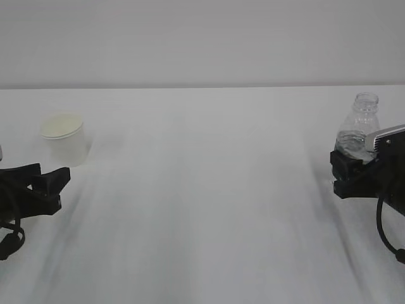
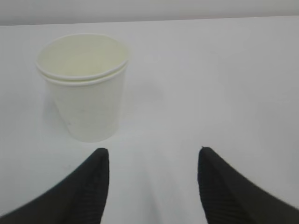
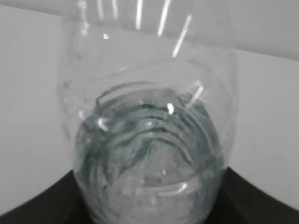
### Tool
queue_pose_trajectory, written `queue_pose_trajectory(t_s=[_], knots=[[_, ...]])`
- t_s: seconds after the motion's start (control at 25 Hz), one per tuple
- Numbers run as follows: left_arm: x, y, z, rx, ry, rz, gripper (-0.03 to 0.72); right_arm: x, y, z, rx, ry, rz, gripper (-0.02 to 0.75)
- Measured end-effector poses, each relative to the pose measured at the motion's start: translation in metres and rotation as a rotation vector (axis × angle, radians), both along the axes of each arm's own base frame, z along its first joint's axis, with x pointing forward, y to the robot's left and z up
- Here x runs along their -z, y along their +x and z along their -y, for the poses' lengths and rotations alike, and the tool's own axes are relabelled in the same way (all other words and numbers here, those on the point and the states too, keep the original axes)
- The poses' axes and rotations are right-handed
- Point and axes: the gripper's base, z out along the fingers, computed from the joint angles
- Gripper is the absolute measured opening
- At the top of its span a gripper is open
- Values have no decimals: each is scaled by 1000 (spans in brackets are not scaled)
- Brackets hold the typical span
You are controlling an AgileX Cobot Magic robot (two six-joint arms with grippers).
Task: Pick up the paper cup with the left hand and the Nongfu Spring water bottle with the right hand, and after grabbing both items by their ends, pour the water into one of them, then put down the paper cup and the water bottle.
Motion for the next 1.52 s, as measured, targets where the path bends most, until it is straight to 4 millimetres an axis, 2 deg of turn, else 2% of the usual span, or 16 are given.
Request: queue_pose_trajectory(t_s=[0.36, 0.48, 0.52, 0.64, 1.52], knots=[[0, 0, 0, 6, 1, 0, 429, 0, 0, 0, -4, -12, 2, 361], [0, 0, 0, 6, 1, 0, 429, 0, 0, 0, -4, -12, 2, 358], [0, 0, 0, 6, 1, 0, 429, 0, 0, 0, -4, -12, 4, 382], [0, 0, 0, 6, 1, 0, 429, 0, 0, 0, -5, -16, 2, 361], [0, 0, 1, 8, 2, 1, 421, 0, 0, 0, -10, -29, 5, 357]])
